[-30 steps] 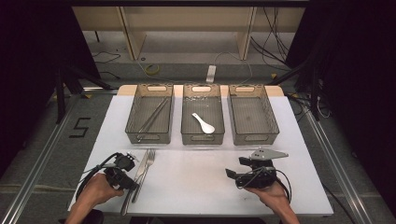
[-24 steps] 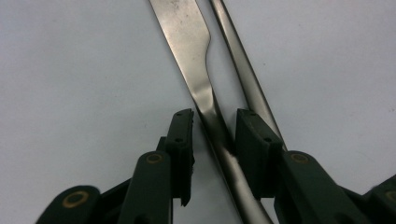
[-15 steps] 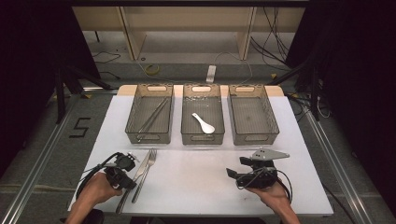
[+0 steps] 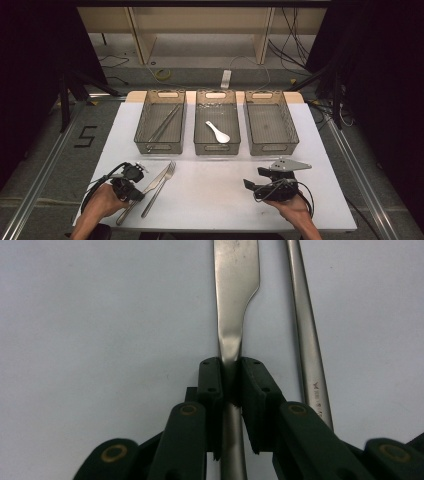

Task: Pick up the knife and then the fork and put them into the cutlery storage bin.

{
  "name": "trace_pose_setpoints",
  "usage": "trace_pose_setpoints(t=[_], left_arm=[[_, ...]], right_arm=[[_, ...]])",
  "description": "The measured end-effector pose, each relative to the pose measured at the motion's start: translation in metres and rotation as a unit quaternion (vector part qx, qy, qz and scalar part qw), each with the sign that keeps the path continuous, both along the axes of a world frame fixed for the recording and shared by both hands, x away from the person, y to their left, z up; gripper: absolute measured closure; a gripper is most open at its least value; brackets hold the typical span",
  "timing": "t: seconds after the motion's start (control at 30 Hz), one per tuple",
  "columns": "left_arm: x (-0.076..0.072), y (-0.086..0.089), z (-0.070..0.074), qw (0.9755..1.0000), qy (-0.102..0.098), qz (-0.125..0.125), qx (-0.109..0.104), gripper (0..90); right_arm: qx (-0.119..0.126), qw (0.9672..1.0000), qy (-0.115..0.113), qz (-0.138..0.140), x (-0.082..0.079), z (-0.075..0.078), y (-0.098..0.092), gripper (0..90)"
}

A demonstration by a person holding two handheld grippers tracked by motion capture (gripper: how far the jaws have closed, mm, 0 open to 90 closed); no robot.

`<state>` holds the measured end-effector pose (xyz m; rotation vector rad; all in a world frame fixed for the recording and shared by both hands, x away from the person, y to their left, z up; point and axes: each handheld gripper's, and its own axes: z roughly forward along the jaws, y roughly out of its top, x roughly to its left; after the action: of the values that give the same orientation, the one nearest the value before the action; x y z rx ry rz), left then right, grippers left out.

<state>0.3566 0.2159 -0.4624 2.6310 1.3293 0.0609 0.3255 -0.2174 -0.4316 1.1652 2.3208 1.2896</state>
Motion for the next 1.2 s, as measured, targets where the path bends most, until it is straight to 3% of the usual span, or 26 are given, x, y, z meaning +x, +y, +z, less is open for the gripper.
trace_pose_setpoints(t=[0.13, 0.43, 0.77, 0.87, 0.97, 1.2], left_arm=[[0.000, 0.000, 0.000, 1.0000, 0.001, 0.001, -0.001, 79.2], [0.000, -0.007, 0.000, 0.9997, -0.001, 0.000, 0.023, 78.1], [-0.002, -0.006, 0.000, 0.9997, -0.009, -0.010, 0.021, 79.7], [-0.001, -0.002, 0.001, 0.9999, -0.008, -0.009, 0.007, 79.8], [0.000, -0.001, 0.002, 0.9998, -0.016, -0.010, 0.003, 79.8], [0.001, 0.006, 0.010, 0.9989, -0.037, -0.001, -0.030, 80.1]], right_arm=[[-0.002, 1.0000, 0.000, 0.002, 0.000, 0.000, 0.001, 31.4], [0.000, 1.0000, 0.001, -0.001, 0.000, 0.000, 0.000, 31.4], [0.001, 1.0000, 0.001, 0.000, 0.001, 0.000, 0.000, 31.4], [0.002, 1.0000, 0.000, -0.001, 0.001, 0.000, -0.001, 31.4], [0.003, 1.0000, 0.000, -0.001, 0.001, 0.000, -0.001, 31.4], [0.004, 1.0000, 0.000, -0.002, 0.001, 0.000, -0.002, 31.4]])
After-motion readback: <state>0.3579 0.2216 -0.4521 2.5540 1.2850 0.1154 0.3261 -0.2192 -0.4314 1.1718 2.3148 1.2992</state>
